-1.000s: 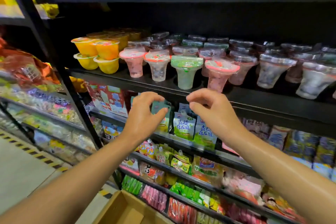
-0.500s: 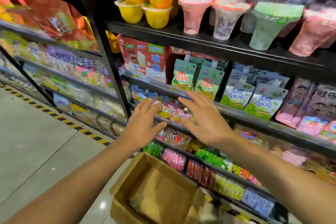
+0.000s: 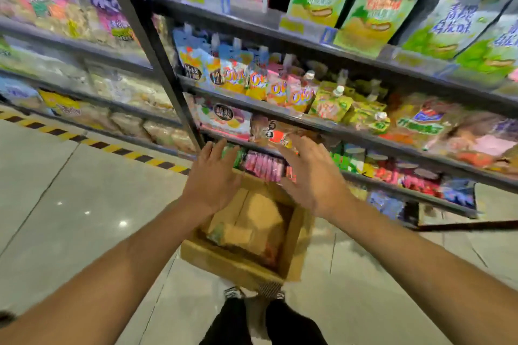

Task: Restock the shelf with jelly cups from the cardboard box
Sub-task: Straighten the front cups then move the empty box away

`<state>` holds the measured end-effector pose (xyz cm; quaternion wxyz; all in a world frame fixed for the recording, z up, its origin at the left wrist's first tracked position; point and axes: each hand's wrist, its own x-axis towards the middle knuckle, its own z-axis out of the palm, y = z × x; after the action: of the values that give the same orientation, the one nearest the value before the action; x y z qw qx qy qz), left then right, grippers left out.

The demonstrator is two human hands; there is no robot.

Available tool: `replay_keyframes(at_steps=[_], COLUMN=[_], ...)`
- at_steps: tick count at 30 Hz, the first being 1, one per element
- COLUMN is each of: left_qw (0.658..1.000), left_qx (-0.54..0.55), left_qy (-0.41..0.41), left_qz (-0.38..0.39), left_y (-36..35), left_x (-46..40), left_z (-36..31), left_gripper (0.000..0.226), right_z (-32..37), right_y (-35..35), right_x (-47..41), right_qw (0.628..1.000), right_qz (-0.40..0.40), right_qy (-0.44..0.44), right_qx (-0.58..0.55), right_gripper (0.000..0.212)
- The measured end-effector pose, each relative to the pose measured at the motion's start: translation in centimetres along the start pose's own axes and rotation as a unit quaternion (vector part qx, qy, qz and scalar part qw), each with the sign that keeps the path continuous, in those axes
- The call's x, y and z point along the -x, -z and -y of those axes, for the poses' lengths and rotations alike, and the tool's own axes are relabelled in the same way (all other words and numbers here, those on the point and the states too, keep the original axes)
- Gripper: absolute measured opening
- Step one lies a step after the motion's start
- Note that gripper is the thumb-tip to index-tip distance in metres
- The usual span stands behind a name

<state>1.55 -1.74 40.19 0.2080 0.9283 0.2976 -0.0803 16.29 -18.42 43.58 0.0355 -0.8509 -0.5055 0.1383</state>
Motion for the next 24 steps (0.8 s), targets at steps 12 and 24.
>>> replay_keyframes(at_steps=[12,24], left_qw=[0.997,0.952], left_qx=[-0.022,-0.065], left_qy=[0.022,-0.052], left_qz=[0.065,0.293], left_y=[-27.8,-53.4], left_x=[-6.8,-14.0], left_z=[11.7,22.7], left_gripper=[0.071,0.043], right_z=[-5.5,-12.1], right_y=[-30.5,-60.3], right_x=[-3.1,-4.2], right_qw=[0.985,0.929], right_qz=[0.16,0.366], right_qy=[-0.041,-0.016], right_qx=[-0.041,-0.041], right_gripper=[0.066,0.037])
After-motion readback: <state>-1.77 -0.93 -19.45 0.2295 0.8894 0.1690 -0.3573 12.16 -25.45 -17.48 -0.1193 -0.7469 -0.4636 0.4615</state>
